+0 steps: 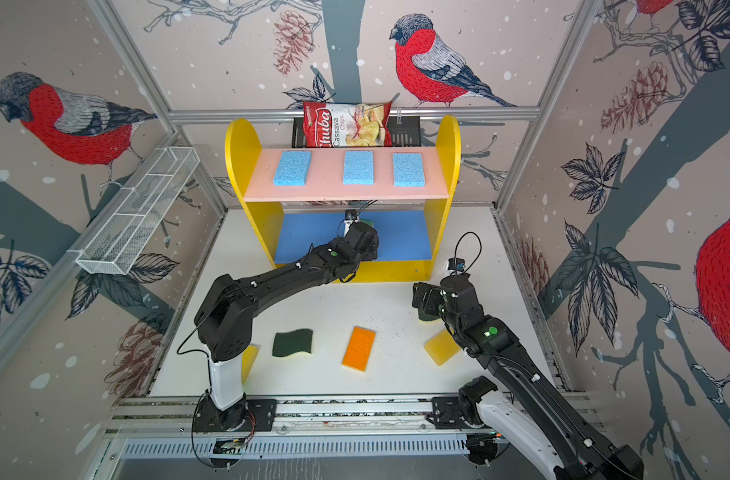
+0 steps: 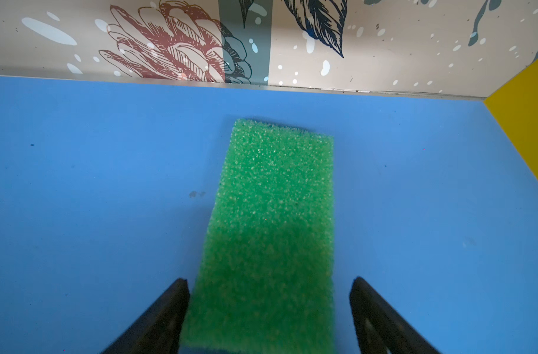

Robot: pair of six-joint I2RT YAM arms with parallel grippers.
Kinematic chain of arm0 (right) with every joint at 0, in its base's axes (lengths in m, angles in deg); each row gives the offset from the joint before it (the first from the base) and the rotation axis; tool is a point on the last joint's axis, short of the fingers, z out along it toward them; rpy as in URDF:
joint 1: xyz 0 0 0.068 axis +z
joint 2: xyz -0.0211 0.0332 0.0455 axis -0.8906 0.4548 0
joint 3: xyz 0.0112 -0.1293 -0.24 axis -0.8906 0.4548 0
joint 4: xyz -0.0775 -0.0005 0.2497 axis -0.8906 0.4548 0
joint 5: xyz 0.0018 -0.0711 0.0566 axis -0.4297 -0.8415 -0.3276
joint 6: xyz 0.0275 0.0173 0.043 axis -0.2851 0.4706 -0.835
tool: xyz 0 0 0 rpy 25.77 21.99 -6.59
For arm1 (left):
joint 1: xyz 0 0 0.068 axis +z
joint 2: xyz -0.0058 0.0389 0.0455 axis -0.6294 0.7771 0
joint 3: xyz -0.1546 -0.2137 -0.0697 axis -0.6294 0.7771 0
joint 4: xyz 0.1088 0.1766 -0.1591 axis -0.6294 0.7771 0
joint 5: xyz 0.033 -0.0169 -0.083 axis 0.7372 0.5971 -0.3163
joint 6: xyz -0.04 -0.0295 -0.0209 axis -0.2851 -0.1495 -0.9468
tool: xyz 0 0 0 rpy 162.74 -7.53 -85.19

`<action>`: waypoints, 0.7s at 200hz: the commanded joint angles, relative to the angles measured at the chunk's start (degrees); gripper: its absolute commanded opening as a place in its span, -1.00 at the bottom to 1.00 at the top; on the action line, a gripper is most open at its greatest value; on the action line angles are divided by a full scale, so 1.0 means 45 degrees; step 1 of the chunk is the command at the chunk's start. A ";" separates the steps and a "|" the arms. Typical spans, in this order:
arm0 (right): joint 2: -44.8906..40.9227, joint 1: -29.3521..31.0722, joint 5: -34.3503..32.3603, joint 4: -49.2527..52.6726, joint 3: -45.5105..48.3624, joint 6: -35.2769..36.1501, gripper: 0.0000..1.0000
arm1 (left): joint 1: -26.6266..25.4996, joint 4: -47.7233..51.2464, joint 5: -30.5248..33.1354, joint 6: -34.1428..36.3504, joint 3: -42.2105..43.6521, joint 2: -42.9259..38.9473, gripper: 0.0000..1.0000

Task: Place and organize the cleaning sponges onto the shelf
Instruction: 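Lower the sponge onto the blue shelf and open the left gripper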

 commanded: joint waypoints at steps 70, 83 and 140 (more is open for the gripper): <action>-0.0262 -0.0019 -0.0213 0.0316 -0.0007 -0.0226 0.99 | -0.0004 -0.0065 -0.0852 -0.0434 0.0420 -0.0509 0.66; -0.0301 -0.0026 -0.0241 0.0338 -0.0007 -0.0239 0.99 | 0.0003 -0.0069 -0.0962 -0.0439 0.0420 -0.0568 0.66; -0.0349 -0.0018 -0.0227 0.0348 -0.0007 -0.0258 0.99 | 0.0017 -0.0520 -0.1328 -0.0339 0.0858 -0.1029 0.66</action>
